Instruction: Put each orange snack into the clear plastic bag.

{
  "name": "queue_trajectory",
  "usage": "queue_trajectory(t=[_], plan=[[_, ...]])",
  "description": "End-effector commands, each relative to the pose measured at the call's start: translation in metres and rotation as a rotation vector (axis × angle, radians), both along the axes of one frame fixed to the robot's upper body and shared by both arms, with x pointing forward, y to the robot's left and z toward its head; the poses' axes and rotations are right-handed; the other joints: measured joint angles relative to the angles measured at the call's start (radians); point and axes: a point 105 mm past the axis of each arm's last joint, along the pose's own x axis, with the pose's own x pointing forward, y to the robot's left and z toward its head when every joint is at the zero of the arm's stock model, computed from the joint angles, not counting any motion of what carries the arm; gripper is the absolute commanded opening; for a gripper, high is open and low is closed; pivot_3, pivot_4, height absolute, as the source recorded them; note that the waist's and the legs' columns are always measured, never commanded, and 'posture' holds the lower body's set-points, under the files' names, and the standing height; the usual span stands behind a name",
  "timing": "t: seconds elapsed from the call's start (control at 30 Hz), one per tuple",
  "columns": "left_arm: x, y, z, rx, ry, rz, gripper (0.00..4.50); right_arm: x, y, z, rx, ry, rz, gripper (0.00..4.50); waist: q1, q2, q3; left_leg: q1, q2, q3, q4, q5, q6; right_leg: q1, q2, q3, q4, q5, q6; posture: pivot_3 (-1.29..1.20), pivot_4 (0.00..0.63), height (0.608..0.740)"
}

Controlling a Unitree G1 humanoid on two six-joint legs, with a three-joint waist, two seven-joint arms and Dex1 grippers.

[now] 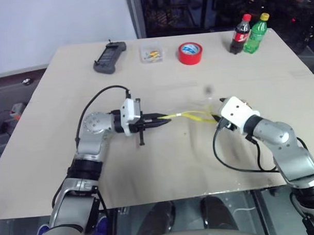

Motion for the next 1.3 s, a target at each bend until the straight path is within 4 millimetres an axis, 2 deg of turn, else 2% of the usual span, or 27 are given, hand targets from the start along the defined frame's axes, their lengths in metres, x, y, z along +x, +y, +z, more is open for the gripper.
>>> queue_trajectory(t=[0.03, 0.13, 0.2, 0.27, 0.33, 0.43, 0.73, 0.9, 1.1, 1.17, 1.23, 1.3], plan=[[0.007, 0.0, 0.01, -0.01, -0.048, 0.03, 0.0, -0.014, -0.008, 0.016, 0.042, -0.007, 0.011, 2.62, 0.006, 0.0, 0.0, 0.0, 0.0, 0.0, 0.0, 0.0, 0.0, 0.0, 0.0, -0.001, 0.0, 0.0, 0.0, 0.0, 0.15, 0.74], [0.009, 0.001, 0.01, -0.01, -0.048, 0.042, 0.0, -0.019, -0.016, 0.016, 0.096, 0.031, -0.013, 2.62, 0.013, 0.0, 0.0, 0.0, -0.001, 0.0, 0.001, 0.0, 0.0, 0.001, 0.0, 0.0, 0.0, 0.0, 0.0, 0.0, 0.15, 0.74], [0.01, 0.001, 0.01, -0.006, -0.051, 0.049, 0.0, -0.024, -0.021, 0.017, 0.193, 0.075, -0.034, 2.62, 0.017, 0.0, 0.0, 0.0, -0.001, 0.0, 0.001, 0.0, 0.0, 0.001, 0.0, 0.0, 0.0, 0.0, 0.0, 0.0, 0.15, 0.74], [0.011, 0.001, 0.01, -0.005, -0.054, 0.055, 0.0, -0.028, -0.022, 0.014, 0.293, 0.146, -0.04, 2.13, 0.016, 0.0, 0.0, 0.0, -0.001, 0.0, 0.001, 0.0, 0.0, 0.001, 0.0, 0.0, 0.0, 0.0, 0.0, 0.0, 0.15, 0.74], [0.011, 0.0, 0.009, -0.007, -0.055, 0.056, 0.0, -0.032, -0.018, 0.011, 0.364, 0.198, -0.022, 1.4, 0.015, 0.0, 0.0, 0.0, 0.0, 0.0, 0.001, 0.0, 0.0, 0.001, 0.0, 0.0, 0.0, 0.0, 0.0, 0.0, 0.15, 0.74], [0.011, 0.0, 0.01, -0.011, -0.057, 0.056, 0.0, -0.037, -0.003, 0.009, 0.465, 0.256, 0.022, 0.04, 0.015, 0.0, 0.0, 0.0, 0.0, 0.0, 0.001, 0.0, 0.0, 0.0, -0.001, 0.0, 0.0, 0.0, 0.0, 0.0, 0.15, 0.74], [0.006, -0.002, 0.012, -0.012, -0.072, 0.04, 0.0, -0.025, 0.015, 0.001, 0.633, 0.345, -0.005, 0.04, 0.015, 0.0, 0.0, 0.0, -0.001, 0.0, 0.001, 0.0, 0.0, 0.001, 0.0, 0.0, 0.0, 0.0, 0.0, 0.0, 0.15, 0.74], [-0.003, -0.005, 0.009, 0.0, -0.08, 0.003, 0.0, -0.006, 0.023, -0.007, 0.742, 0.399, -0.058, 0.04, 0.011, 0.0, 0.0, 0.0, -0.001, 0.0, 0.001, 0.0, 0.0, 0.0, 0.0, 0.0, 0.0, 0.0, 0.0, 0.0, 0.15, 0.74], [-0.015, -0.008, -0.003, 0.025, -0.068, -0.026, 0.0, 0.027, 0.036, -0.014, 1.017, 0.474, -0.194, 0.04, 0.006, 0.001, 0.0, 0.0, 0.0, 0.0, 0.001, 0.0, 0.0, 0.0, 0.0, 0.001, 0.001, 0.001, 0.0, 0.0, 0.15, 0.74], [-0.017, -0.007, -0.007, 0.032, -0.059, -0.03, 0.0, 0.032, 0.045, -0.015, 0.947, 0.416, -0.196, 0.04, 0.001, 0.001, 0.0, 0.0, -0.001, 0.0, 0.001, 0.0, 0.0, 0.0, 0.001, 0.001, 0.001, 0.001, 0.0, 0.0, 0.15, 0.74], [-0.017, -0.007, -0.009, 0.04, -0.052, -0.033, 0.0, 0.035, 0.053, -0.02, 0.746, 0.303, -0.183, 0.04, -0.002, 0.001, 0.0, 0.0, -0.001, 0.0, 0.001, 0.0, 0.0, 0.0, 0.001, 0.001, 0.001, 0.001, 0.0, 0.0, 0.15, 0.74], [-0.015, -0.005, -0.01, 0.051, -0.053, -0.033, 0.0, 0.032, 0.064, -0.024, 0.501, 0.158, -0.098, 0.04, -0.005, 0.001, 0.0, 0.0, -0.002, 0.001, 0.001, 0.0, 0.0, -0.001, 0.001, 0.0, 0.001, 0.001, 0.0, 0.0, 0.15, 0.74]])
